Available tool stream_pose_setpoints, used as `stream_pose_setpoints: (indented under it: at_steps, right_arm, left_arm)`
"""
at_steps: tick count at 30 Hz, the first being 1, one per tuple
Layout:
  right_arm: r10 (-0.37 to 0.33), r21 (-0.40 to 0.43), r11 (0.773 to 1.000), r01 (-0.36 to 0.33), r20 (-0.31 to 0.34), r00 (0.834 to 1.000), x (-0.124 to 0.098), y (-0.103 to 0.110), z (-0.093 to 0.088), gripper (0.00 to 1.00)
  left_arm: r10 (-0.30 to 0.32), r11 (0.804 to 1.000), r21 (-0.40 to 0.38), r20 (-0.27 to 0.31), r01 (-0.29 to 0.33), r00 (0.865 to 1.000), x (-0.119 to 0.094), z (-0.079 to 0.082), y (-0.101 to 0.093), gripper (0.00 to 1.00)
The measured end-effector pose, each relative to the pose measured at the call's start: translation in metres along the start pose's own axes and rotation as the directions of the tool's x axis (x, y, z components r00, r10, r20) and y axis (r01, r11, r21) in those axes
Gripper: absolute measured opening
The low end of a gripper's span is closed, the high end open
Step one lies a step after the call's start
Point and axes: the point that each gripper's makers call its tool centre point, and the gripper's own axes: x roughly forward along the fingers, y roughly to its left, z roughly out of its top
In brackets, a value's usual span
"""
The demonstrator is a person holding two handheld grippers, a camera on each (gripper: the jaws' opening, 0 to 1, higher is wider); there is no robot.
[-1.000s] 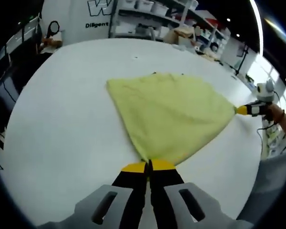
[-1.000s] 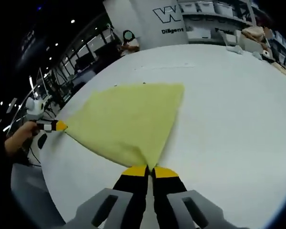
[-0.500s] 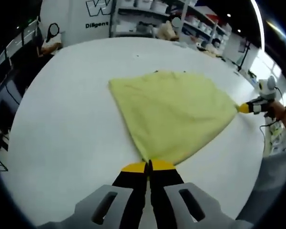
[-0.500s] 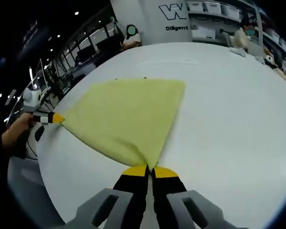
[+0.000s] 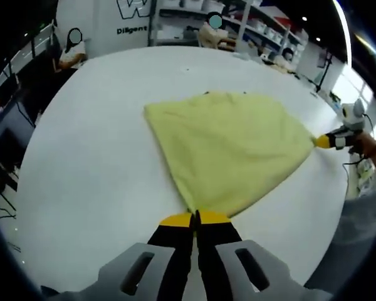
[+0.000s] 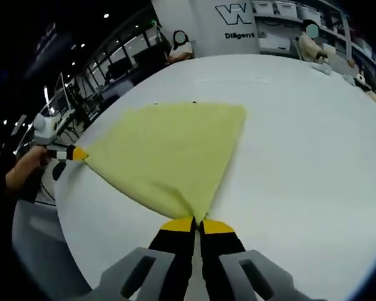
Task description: Fold the garment on the visible template until the final outline fits inside the template.
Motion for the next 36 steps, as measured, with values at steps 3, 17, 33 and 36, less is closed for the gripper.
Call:
stream_pose_setpoints:
  at_steps: [3,17,33,36]
  right_arm:
    - [0.003,-0.006,1.0,-0.003,0.0,1.0,-0.001,0.004,-0.001,0.0]
    - [0.007,-0.002,1.0,-0.007,-0.003,1.0,0.003,0.011,-0.006,0.0]
    - [-0.113,-0.051,0.992,0.117,0.068,0.991,-0.019,0.011,0.014,0.32]
    - [-0.116,-0.048,0.992,0.121,0.094,0.989,-0.029,0.018,0.019,0.43]
  left_arm:
    - [0.005,1.0,0.005,-0.002,-0.005,1.0,-0.004,-0.003,0.0,0.02]
    - [0.026,1.0,0.001,0.005,-0.026,1.0,-0.008,-0.013,0.008,0.03]
    - [0.016,0.999,-0.045,0.095,-0.012,0.995,-0.027,0.004,-0.002,0.28]
    - [0.01,0.999,-0.04,0.114,-0.006,0.993,-0.035,0.007,-0.008,0.37]
